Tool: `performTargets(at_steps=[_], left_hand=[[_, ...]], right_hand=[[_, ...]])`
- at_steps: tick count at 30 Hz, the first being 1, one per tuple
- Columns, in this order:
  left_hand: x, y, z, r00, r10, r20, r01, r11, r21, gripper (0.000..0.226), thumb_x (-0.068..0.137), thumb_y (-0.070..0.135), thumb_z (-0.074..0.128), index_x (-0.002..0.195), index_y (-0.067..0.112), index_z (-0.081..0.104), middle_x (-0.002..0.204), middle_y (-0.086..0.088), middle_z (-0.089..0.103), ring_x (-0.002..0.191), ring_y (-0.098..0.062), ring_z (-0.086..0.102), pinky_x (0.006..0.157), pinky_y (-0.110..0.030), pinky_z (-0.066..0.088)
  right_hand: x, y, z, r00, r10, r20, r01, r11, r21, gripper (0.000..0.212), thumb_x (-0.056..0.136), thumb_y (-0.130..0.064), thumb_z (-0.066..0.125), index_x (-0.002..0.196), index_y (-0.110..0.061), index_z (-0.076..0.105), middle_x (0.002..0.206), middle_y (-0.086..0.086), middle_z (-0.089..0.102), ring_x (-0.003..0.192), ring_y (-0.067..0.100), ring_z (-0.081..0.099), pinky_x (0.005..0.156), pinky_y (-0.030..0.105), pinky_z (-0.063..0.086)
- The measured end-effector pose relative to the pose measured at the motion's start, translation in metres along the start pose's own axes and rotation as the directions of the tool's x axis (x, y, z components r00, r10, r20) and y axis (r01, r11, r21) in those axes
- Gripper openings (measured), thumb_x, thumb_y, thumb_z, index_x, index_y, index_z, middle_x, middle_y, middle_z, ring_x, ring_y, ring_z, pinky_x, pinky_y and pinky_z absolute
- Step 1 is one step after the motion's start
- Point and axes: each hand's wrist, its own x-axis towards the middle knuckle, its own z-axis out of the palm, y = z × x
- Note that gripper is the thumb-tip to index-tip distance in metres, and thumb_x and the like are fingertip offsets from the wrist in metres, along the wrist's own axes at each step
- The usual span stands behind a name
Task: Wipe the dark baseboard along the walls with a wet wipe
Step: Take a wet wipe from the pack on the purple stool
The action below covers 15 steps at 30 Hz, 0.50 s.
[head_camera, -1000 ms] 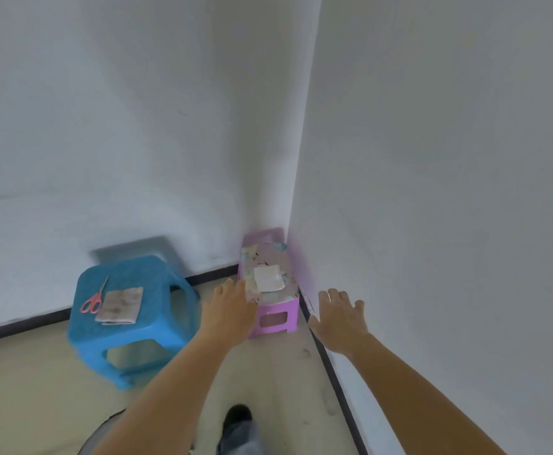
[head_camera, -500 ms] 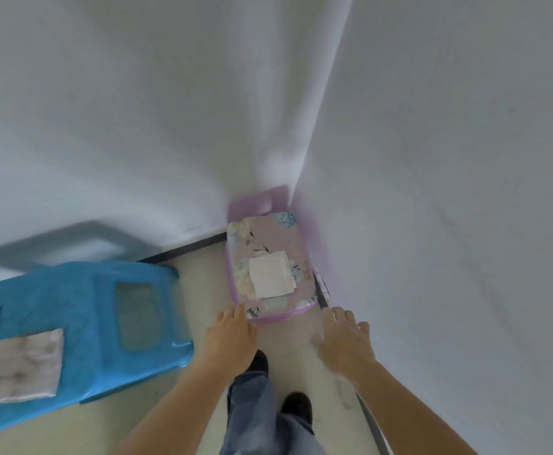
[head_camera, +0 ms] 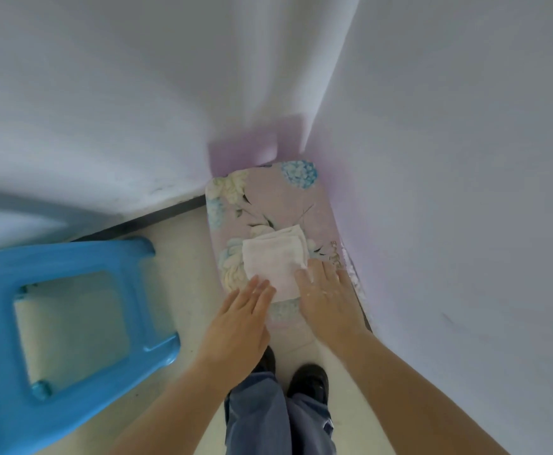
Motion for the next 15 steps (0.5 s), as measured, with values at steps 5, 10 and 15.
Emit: performTargets(at_steps=[5, 10, 15], left_hand=[[0.013, 0.008, -0.005, 0.994, -0.11, -0.015, 0.108, 0.99, -0.095, 0.06, 0.1, 0.029, 0.034, 0.152, 0.022, 0.005, 0.158, 0.006, 0.012, 0.145, -0.011, 0.008, 0.116, -0.025, 0.012], [-0.003, 0.021, -0.036, 0.967, -0.241, -0.086, 0.195, 0.912, -0.36, 0.036, 0.093, 0.032, 0.05, 0.128, 0.026, 0.053, 0.121, 0.012, 0.051, 0.116, -0.006, 0.036, 0.094, -0.022, 0.037], [-0.063, 0.075, -0.122, 0.968, -0.244, -0.068, 0.127, 0.699, -0.703, 0.008, 0.09, 0.023, 0.057, 0.095, 0.023, 0.063, 0.096, 0.017, 0.057, 0.092, 0.0, 0.051, 0.073, -0.009, 0.037]], right_hand=[[0.014, -0.005, -0.007, 0.995, 0.083, 0.053, -0.085, 0.996, 0.042, 0.021, 0.071, -0.009, 0.076, 0.09, -0.013, 0.069, 0.103, 0.009, 0.06, 0.094, 0.027, 0.059, 0.083, 0.042, 0.05], [-0.018, 0.0, -0.053, 0.955, 0.232, 0.182, -0.291, 0.846, 0.447, 0.018, 0.091, -0.026, 0.051, 0.106, -0.021, 0.06, 0.13, -0.007, 0.042, 0.125, 0.016, 0.031, 0.102, 0.032, 0.024], [-0.089, 0.007, -0.174, 0.881, 0.327, 0.341, -0.462, 0.441, 0.77, 0.009, 0.089, -0.015, 0.055, 0.09, -0.01, 0.062, 0.084, -0.004, 0.057, 0.08, 0.013, 0.051, 0.071, 0.025, 0.04]])
